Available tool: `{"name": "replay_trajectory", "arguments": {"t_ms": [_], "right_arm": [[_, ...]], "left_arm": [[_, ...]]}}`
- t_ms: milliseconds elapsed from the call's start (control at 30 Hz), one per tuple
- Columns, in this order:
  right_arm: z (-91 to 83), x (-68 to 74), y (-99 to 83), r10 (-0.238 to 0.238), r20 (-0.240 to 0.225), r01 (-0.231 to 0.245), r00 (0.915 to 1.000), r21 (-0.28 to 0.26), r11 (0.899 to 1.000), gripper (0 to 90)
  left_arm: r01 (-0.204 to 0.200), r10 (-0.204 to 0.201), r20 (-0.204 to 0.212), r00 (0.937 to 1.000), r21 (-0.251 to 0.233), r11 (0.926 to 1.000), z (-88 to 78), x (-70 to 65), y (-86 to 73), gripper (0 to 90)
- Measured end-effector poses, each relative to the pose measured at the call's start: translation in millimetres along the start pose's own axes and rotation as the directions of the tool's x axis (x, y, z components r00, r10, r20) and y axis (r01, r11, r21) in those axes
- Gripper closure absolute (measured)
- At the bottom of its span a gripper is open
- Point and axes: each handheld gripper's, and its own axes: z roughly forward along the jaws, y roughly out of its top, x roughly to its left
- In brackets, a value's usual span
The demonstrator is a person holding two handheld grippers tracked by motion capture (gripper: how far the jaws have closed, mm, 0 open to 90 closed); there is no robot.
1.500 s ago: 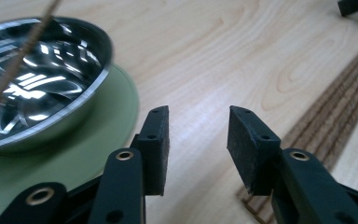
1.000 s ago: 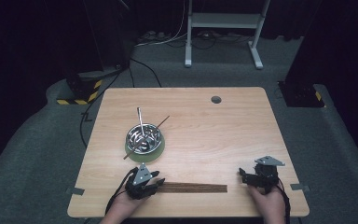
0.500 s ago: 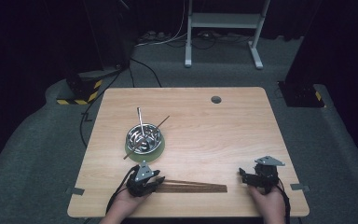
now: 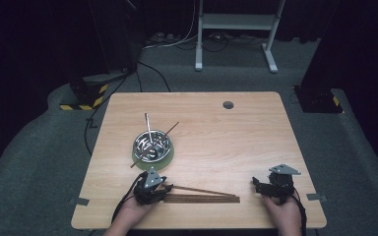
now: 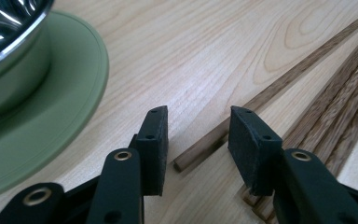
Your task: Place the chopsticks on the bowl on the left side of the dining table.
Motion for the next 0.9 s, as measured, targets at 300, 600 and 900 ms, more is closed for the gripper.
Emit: {"name": "replay_trajectory", "arguments": {"t_ms": [300,600,900], "right_arm": [[0.0,-0.3,-0.1,-0.006,0.000,0.006,1.0000,-0.001,1.000,14.5],[0.2,-0.1,-0.2,-0.004,0.002,0.004,1.0000,-0.004,1.000,14.5],[-0.1,-0.2,-0.1,-0.004,-0.001,0.004,1.0000,0.000,1.000,14.6]], "left_arm": [[-0.015,0.016,0.020,0.9997,-0.007,0.9999,-1.3,0.3,-1.4,72.1],[-0.028,0.028,0.026,0.9993,-0.005,0.9996,-2.3,-0.9,-1.9,79.6],[0.001,-0.001,0.020,0.9998,-0.001,1.0000,0.7,-0.1,2.8,65.8]]}}
